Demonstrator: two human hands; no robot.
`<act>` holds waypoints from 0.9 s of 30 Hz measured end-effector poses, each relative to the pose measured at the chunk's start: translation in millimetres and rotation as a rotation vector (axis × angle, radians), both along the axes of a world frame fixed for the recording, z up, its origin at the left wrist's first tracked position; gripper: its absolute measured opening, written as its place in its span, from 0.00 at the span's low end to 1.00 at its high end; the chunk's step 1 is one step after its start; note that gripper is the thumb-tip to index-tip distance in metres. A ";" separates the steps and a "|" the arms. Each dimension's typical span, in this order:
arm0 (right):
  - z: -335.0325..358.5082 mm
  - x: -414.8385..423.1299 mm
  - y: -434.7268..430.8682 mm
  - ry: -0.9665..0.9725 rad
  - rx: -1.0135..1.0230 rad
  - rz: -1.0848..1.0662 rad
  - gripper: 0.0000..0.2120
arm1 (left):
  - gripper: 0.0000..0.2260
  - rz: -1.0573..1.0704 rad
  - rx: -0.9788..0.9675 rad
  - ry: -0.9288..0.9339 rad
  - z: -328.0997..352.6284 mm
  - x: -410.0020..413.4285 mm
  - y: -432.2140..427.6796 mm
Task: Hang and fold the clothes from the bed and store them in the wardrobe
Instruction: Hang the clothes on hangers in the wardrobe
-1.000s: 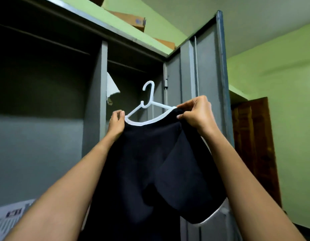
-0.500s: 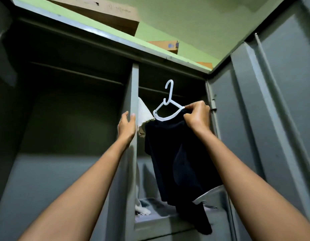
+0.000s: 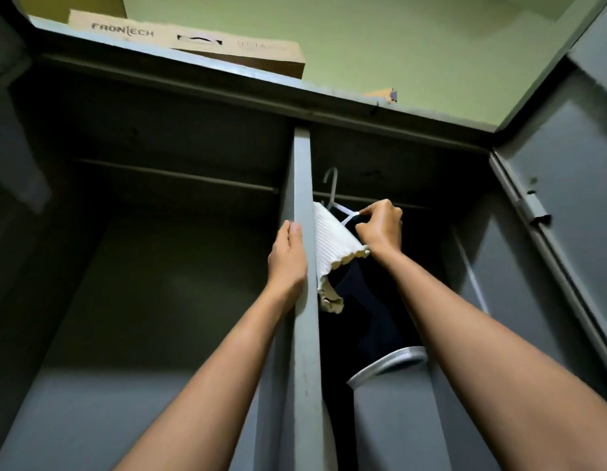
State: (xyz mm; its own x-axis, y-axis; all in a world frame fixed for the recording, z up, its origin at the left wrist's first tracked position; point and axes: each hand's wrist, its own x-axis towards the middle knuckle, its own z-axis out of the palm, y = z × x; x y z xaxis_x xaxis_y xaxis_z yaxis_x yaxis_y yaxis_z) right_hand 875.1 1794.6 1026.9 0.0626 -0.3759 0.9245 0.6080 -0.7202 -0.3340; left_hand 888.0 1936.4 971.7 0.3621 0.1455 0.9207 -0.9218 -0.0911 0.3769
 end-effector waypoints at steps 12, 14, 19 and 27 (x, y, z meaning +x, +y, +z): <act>52.7 39.5 2.9 0.061 -0.044 -0.074 0.06 | 0.17 -0.010 0.008 -0.096 -0.7 1.7 -0.2; 58.9 31.6 2.8 0.120 -0.109 -0.078 0.07 | 0.16 -0.007 0.004 -0.097 -1.4 -0.5 -1.0; 58.3 6.6 12.6 0.230 -0.257 -0.120 0.09 | 0.14 -0.012 -0.001 -0.066 -4.9 -3.9 -1.5; 47.8 -19.7 21.5 0.107 0.092 0.479 0.17 | 0.21 0.019 -0.043 0.042 -12.0 -13.6 -3.1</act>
